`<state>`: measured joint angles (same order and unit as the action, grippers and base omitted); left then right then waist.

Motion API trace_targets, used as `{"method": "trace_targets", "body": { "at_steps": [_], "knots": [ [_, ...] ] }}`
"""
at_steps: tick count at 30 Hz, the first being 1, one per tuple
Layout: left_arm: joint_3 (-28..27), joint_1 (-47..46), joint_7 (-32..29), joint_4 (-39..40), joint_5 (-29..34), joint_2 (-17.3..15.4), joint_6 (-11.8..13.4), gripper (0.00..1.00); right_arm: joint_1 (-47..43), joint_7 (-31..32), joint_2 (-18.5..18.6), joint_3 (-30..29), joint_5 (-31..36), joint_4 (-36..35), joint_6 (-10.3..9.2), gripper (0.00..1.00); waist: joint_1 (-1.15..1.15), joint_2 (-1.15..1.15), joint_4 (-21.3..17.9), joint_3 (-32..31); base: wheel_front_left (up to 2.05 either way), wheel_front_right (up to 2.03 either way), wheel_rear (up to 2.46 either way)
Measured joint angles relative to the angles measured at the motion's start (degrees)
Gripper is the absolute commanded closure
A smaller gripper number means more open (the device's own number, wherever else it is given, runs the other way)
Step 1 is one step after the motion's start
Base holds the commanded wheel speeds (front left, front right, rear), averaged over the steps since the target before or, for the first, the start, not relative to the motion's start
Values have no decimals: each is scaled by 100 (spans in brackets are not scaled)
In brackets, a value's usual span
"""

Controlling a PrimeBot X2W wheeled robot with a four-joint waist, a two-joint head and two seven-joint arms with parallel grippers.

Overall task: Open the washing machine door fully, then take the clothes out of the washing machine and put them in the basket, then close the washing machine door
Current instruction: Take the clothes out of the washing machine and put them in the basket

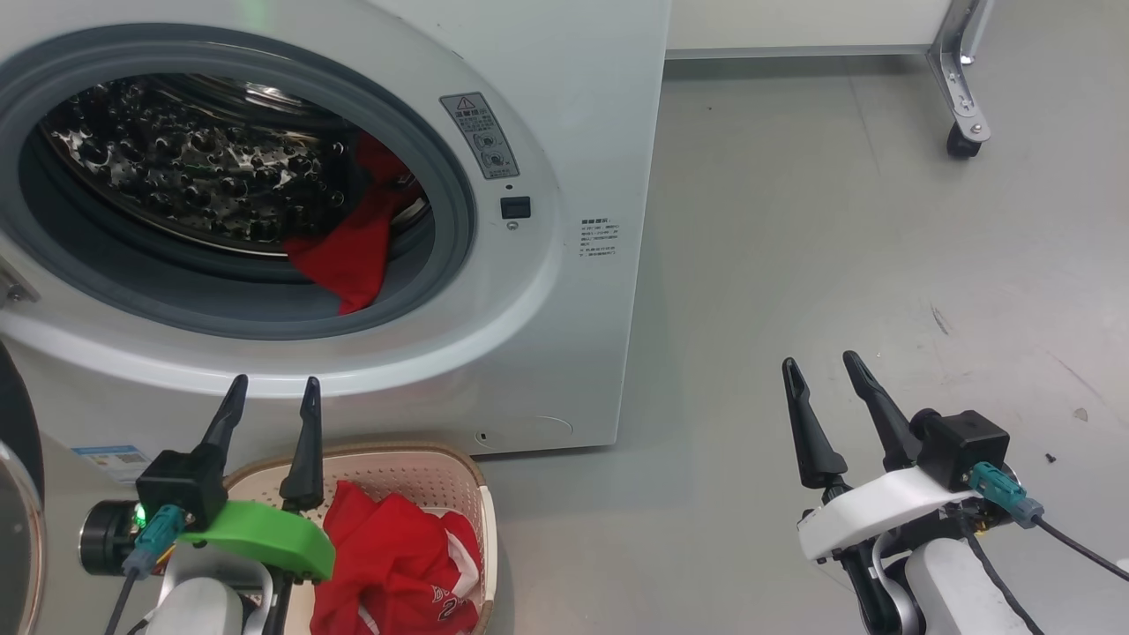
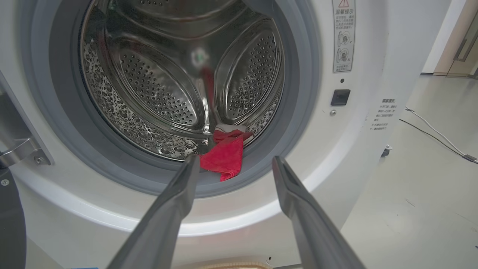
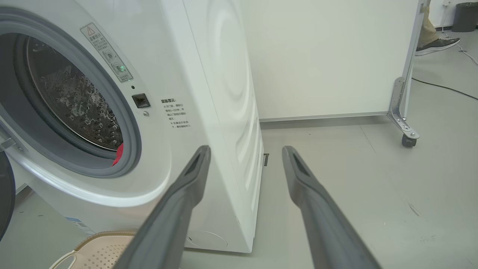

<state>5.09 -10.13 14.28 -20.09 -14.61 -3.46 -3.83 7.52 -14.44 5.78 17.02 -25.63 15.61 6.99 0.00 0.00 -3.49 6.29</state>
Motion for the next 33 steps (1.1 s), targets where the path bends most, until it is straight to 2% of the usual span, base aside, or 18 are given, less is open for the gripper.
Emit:
{"method": "trace_targets", "body": {
  "at_steps": [33],
  "knots": [
    [-44, 354, 1, 409, 35, 38, 7, 0, -51, 0, -29, 31, 2, -16, 0, 0, 0, 0, -65, 14, 0, 0, 0]
  ]
}}
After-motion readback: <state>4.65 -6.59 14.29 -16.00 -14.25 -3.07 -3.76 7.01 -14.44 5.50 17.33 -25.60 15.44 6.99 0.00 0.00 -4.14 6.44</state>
